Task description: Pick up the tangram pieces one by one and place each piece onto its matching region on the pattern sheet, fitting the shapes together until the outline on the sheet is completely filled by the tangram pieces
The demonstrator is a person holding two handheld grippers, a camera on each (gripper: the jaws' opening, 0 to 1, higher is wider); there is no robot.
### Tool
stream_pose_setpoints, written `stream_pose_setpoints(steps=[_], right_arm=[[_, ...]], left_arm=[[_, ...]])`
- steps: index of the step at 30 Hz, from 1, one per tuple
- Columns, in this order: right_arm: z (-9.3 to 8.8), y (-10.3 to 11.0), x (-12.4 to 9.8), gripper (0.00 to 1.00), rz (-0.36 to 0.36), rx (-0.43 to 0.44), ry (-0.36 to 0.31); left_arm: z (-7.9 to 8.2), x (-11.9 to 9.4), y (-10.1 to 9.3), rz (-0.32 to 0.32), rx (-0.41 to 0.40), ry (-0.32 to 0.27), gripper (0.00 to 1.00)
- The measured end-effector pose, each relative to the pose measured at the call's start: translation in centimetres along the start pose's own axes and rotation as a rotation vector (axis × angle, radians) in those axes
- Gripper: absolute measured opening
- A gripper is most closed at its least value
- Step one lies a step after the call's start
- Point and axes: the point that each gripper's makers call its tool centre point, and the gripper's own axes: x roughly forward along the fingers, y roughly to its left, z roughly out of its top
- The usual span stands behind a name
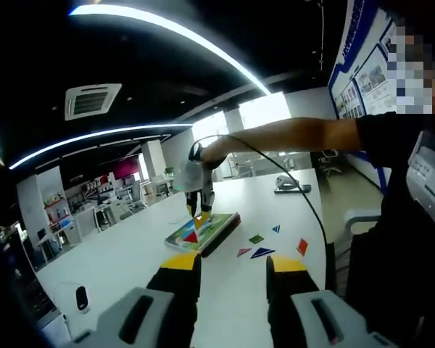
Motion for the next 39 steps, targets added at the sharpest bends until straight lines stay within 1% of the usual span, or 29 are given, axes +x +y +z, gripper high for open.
stream_pose_setpoints(steps=[3,6,12,16,21,25,32,39], right_arm=[[-0.1,-0.1,0.2,0.28,0.005,-0.009,0.009],[0.3,-0.2,0.4,0.28,0.004,-0.009,0.005],[0.1,0.1,1.4,0.28,0.009,-0.042,0.041],[0.1,0.1,1.6,0.28,0.009,-0.050,0.048],[0.2,-0.2,1.6,0.28,0.000,-0.027,0.050],[0.3,0.1,1.9,0.28,0.014,-0.031,0.053],[0.2,0.1,2.4,0.28,0.015,-0.031,0.060],[0.2,0.1,2.4,0.28,0.013,-0.042,0.064]], left_arm=[[0.1,0.0,0.1,-0.001,0.000,-0.003,0.37],[0.1,0.1,0.0,0.000,0.004,-0.002,0.37],[0.2,0.1,-0.1,-0.001,0.010,-0.004,0.37],[0.5,0.0,0.0,0.003,0.013,-0.009,0.37],[0.5,0.0,-0.2,0.000,0.019,-0.009,0.37],[0.6,-0.1,-0.1,0.001,0.020,-0.012,0.37],[0.6,-0.1,-0.1,0.003,0.020,-0.012,0.37],[0.7,-0.1,-0.1,0.004,0.023,-0.013,0.37]])
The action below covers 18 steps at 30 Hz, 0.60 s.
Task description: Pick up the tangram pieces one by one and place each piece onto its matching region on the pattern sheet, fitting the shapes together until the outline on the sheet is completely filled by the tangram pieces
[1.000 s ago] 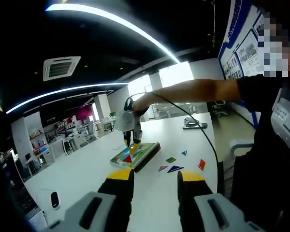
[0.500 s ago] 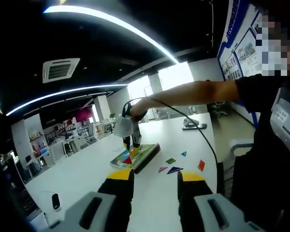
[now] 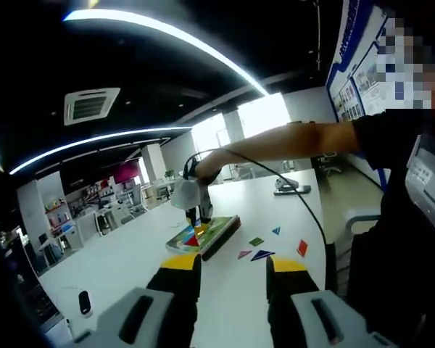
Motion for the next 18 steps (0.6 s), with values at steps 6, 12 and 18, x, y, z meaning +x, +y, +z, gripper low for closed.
stream_pose_setpoints(steps=[6,12,18], right_arm=[[-0.03,0.09,0.00,0.28,0.000,0.002,0.002],[-0.07,-0.02,0.09,0.28,-0.001,0.002,0.005],[-0.04,0.13,0.10,0.28,-0.003,0.009,0.017]], left_arm=[[-0.01,-0.03,-0.13,-0.002,0.004,0.002,0.37],[0.03,-0.02,-0.23,-0.003,0.007,0.003,0.37],[0.07,-0.04,-0.35,-0.003,0.009,0.003,0.37]])
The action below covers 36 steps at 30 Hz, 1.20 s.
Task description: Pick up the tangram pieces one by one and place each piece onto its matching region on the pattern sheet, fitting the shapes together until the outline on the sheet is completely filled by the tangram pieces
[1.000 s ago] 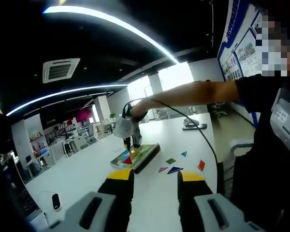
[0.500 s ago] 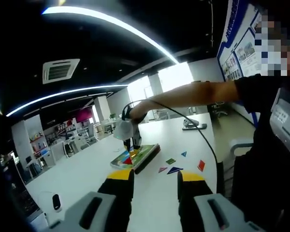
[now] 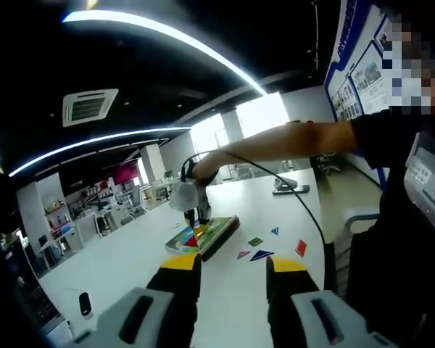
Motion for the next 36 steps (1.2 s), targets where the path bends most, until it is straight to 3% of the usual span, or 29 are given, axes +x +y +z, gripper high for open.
stream_pose_setpoints(steps=[5,11,21,23,25,27,33,36], right_arm=[[0.0,0.0,0.0,0.28,-0.004,0.000,0.015],[-0.2,0.0,0.0,0.29,-0.010,0.064,0.021],[-0.2,0.1,0.0,0.29,-0.013,0.067,0.013],[-0.2,-0.2,-0.1,0.31,-0.028,0.068,0.011],[-0.1,-0.6,-0.2,0.40,-0.047,0.075,0.001],[0.3,-0.9,-1.0,0.41,-0.057,0.108,-0.042],[-0.8,-1.3,-3.5,0.41,-0.101,0.098,-0.033],[-1.0,-1.2,-4.7,0.41,-0.123,0.103,-0.059]], left_arm=[[-0.1,-0.1,0.1,0.006,-0.005,0.003,0.37],[-0.3,-0.1,0.2,0.011,-0.006,0.009,0.37],[-0.5,0.0,0.5,0.019,-0.010,0.019,0.37],[-0.5,0.0,0.4,0.018,-0.010,0.017,0.37],[-0.4,-0.1,0.4,0.018,-0.010,0.016,0.37],[-0.5,0.0,0.5,0.020,-0.012,0.016,0.37],[-0.5,0.1,0.6,0.022,-0.019,0.013,0.37],[-0.3,0.0,1.0,0.027,-0.059,-0.005,0.36]])
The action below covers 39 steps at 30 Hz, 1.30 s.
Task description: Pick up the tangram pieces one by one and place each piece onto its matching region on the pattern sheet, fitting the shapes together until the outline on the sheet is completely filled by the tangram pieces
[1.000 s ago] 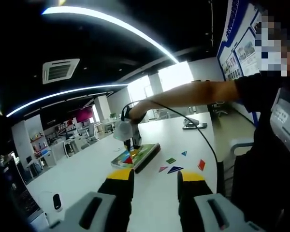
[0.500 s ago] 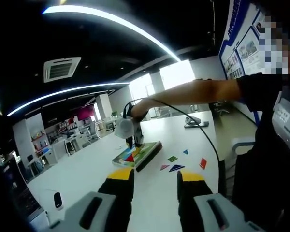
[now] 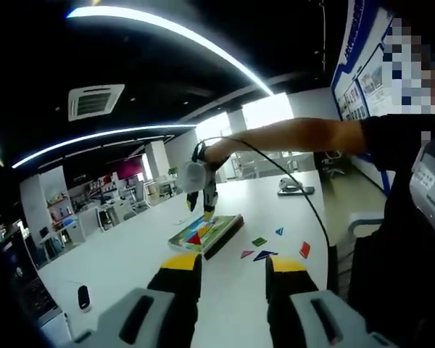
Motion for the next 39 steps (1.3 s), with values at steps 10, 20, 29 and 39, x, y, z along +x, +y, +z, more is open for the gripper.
stream_pose_setpoints(steps=[10,20,29,39], right_arm=[[0.8,1.2,-3.2,0.45,-0.046,0.138,-0.232],[-1.8,2.7,-5.7,0.44,-0.066,0.290,-0.345],[-1.2,4.9,-7.5,0.45,-0.094,0.347,-0.464],[-0.5,6.5,-10.2,0.43,-0.157,0.464,-0.638]], left_arm=[[-0.4,0.3,0.4,0.000,-0.028,0.009,0.36],[-0.3,0.4,0.1,-0.001,-0.019,0.012,0.36],[-0.4,0.4,0.1,-0.001,-0.021,0.015,0.36],[-0.1,0.4,0.4,0.020,-0.023,0.006,0.36]])
